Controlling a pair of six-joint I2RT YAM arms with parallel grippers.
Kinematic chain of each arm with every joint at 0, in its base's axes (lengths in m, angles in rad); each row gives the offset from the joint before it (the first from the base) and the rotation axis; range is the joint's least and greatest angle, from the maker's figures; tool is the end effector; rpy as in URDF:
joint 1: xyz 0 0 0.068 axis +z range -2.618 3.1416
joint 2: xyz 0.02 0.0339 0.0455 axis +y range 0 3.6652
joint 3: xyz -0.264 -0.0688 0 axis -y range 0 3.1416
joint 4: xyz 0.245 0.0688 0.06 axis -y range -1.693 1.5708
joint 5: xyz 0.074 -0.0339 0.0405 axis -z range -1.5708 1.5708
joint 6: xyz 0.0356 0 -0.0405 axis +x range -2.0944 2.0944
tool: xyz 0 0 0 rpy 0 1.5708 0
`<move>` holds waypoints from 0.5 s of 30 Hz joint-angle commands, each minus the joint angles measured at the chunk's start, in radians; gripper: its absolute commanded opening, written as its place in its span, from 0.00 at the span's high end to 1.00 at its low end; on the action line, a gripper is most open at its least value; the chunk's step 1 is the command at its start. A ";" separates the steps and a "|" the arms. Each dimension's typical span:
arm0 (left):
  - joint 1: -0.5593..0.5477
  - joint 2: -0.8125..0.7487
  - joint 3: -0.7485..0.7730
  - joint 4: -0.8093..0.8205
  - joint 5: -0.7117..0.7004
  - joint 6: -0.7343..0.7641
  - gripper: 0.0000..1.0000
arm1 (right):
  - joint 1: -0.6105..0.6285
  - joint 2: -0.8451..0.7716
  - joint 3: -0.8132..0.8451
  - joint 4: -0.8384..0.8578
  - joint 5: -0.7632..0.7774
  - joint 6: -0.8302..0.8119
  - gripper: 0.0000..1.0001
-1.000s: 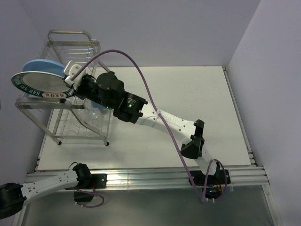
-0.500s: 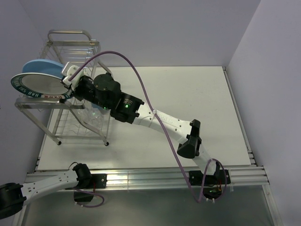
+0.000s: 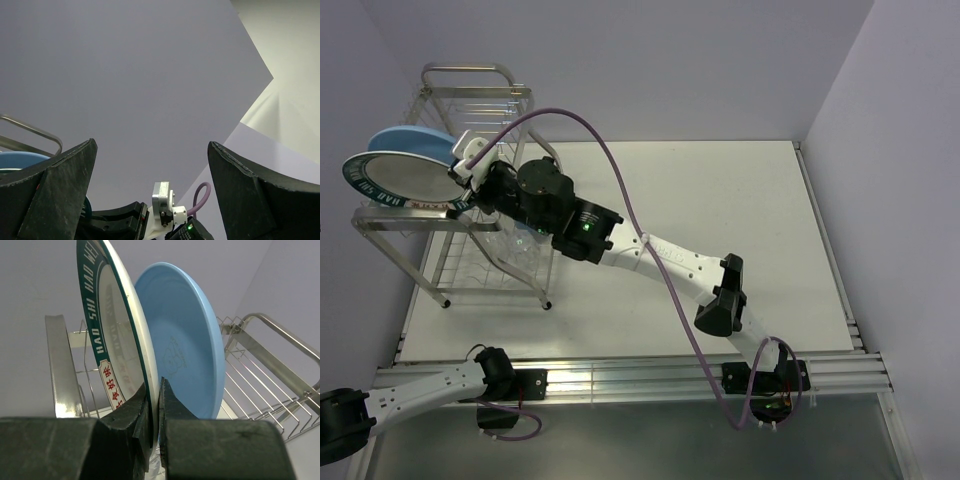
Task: Load the mixed dishes into the dish rack
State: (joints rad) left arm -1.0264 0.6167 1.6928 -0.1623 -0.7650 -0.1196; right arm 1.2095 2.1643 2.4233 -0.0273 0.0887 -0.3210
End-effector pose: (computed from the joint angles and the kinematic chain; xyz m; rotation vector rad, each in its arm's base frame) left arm -0.0157 0.0735 0.5892 -0.3995 0.9080 -0.8032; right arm 0.1782 0.4625 0.4782 -0.8943 1.0420 0.6895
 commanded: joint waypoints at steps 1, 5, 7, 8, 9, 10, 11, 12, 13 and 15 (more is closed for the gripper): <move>-0.004 -0.015 0.001 -0.002 -0.007 0.009 0.01 | -0.002 0.003 0.042 0.118 0.087 -0.010 1.00; -0.004 -0.018 -0.005 -0.005 -0.008 0.008 0.01 | 0.007 0.000 0.020 0.128 0.106 -0.027 1.00; -0.004 -0.020 -0.005 -0.006 -0.007 0.006 0.01 | 0.018 0.005 0.017 0.130 0.118 -0.036 1.00; -0.004 -0.021 -0.008 -0.008 -0.008 0.006 0.01 | 0.019 0.005 0.017 0.130 0.123 -0.039 1.00; -0.004 -0.023 -0.008 -0.008 -0.008 0.005 0.01 | 0.019 0.005 0.010 0.133 0.128 -0.041 1.00; -0.004 -0.025 -0.008 -0.009 -0.008 0.006 0.01 | 0.024 0.003 0.003 0.136 0.128 -0.039 1.00; -0.004 -0.026 -0.010 -0.009 -0.011 0.006 0.01 | 0.024 -0.001 -0.006 0.144 0.131 -0.039 1.00; -0.004 -0.028 -0.010 -0.009 -0.011 0.006 0.01 | 0.025 -0.004 -0.010 0.145 0.131 -0.038 1.00; -0.004 -0.029 -0.009 -0.009 -0.013 0.006 0.01 | 0.025 -0.006 -0.015 0.148 0.129 -0.036 0.99; -0.004 -0.031 -0.008 -0.010 -0.013 0.008 0.01 | 0.025 -0.012 -0.023 0.148 0.117 -0.036 0.99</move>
State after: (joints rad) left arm -1.0264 0.5949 1.6829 -0.1696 -0.7662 -0.1200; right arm 1.2385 2.1662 2.4069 0.0109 0.1719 -0.3344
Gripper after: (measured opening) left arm 0.992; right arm 0.096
